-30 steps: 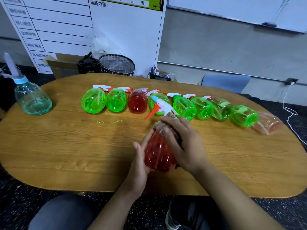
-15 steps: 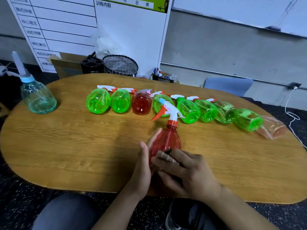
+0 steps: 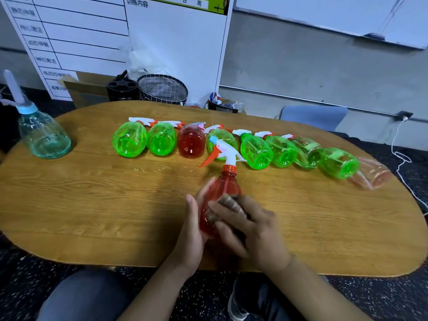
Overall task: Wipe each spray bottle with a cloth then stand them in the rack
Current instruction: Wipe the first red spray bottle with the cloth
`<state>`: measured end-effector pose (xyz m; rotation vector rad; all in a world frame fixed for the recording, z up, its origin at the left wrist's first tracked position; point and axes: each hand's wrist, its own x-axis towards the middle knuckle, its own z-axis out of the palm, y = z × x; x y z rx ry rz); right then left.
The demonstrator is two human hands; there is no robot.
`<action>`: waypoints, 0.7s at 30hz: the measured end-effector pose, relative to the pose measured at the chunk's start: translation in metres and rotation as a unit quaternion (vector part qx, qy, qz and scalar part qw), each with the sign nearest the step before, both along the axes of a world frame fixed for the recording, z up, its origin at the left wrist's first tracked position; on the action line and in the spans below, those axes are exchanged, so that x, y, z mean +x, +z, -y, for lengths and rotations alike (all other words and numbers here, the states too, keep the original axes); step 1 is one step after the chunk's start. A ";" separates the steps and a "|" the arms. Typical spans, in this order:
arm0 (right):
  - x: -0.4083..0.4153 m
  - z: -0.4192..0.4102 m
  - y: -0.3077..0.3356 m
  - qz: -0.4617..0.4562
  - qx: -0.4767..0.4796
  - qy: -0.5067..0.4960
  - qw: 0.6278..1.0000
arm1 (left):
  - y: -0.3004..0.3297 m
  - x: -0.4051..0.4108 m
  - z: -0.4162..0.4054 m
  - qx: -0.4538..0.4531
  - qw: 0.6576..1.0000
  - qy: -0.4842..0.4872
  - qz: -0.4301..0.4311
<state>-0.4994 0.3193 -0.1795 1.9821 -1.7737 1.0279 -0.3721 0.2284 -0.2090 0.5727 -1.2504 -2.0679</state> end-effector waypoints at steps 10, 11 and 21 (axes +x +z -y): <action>-0.002 -0.016 0.008 0.107 -0.022 -0.063 0.992 | 0.015 0.006 0.000 -0.020 0.999 0.011 0.032; -0.007 -0.014 0.012 0.133 -0.020 -0.092 0.987 | 0.015 0.006 0.000 -0.025 0.999 0.010 0.029; -0.028 0.031 0.033 0.187 0.037 -0.125 0.974 | 0.005 0.001 0.000 -0.063 0.998 -0.023 0.005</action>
